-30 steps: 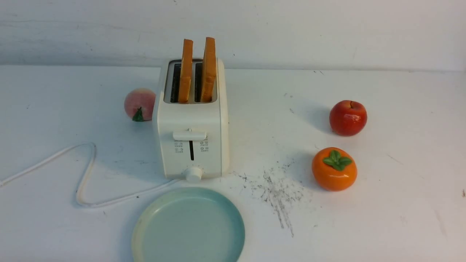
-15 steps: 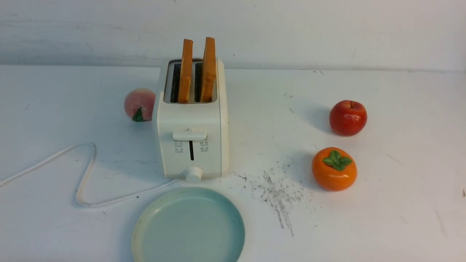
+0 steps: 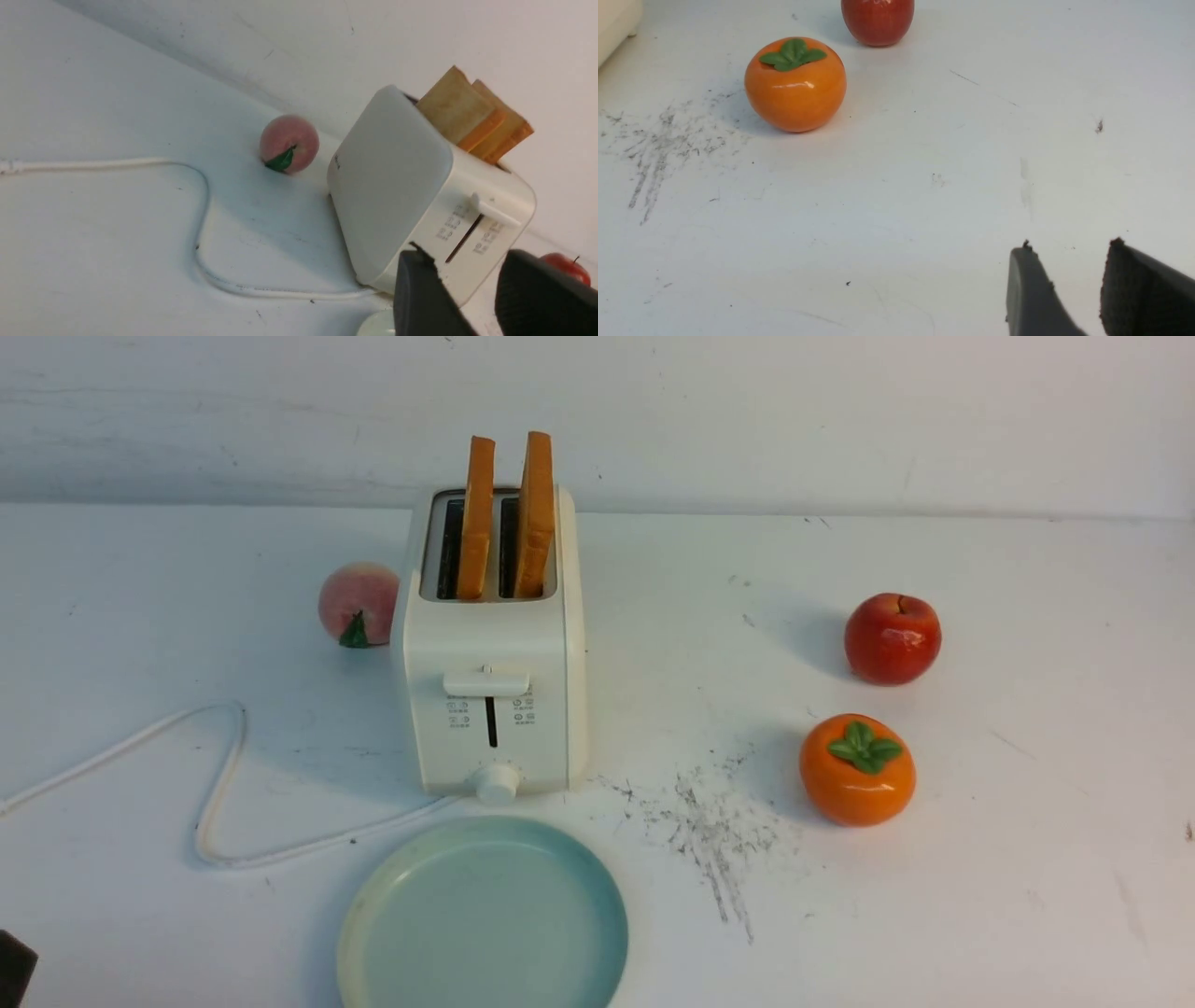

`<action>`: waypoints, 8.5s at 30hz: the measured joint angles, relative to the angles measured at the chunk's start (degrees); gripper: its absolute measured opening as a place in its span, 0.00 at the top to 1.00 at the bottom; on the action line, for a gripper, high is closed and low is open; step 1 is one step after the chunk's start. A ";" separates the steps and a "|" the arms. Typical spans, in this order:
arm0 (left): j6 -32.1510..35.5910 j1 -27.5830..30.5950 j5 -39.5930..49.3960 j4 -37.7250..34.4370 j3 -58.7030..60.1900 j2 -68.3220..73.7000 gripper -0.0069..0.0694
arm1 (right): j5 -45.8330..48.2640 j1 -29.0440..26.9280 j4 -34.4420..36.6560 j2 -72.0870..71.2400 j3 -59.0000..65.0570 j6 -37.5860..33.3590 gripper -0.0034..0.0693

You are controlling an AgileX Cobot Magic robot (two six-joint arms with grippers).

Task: Take toasted bread from bread machine on white table place on plate.
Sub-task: 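Reach for a toast slice standing in the toaster with the left gripper, then place the slice of bread on the plate with the left gripper, then grasp the toast slice in the toaster and pull it up out of the slot with the right gripper, then place the held slice of bread on top of the slice on the plate with the right gripper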

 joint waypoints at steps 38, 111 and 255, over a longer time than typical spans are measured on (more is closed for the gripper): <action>-21.70 0.00 20.53 19.10 -43.70 16.01 0.93 | 10.95 1.08 28.55 15.20 -33.27 3.50 0.62; 17.09 -12.09 46.18 3.59 -93.10 76.47 0.79 | 31.62 1.08 26.83 41.40 -34.43 -4.96 0.95; -11.81 -12.09 57.41 23.25 -40.45 20.67 0.93 | 36.83 29.74 55.94 111.18 -89.65 -45.97 0.80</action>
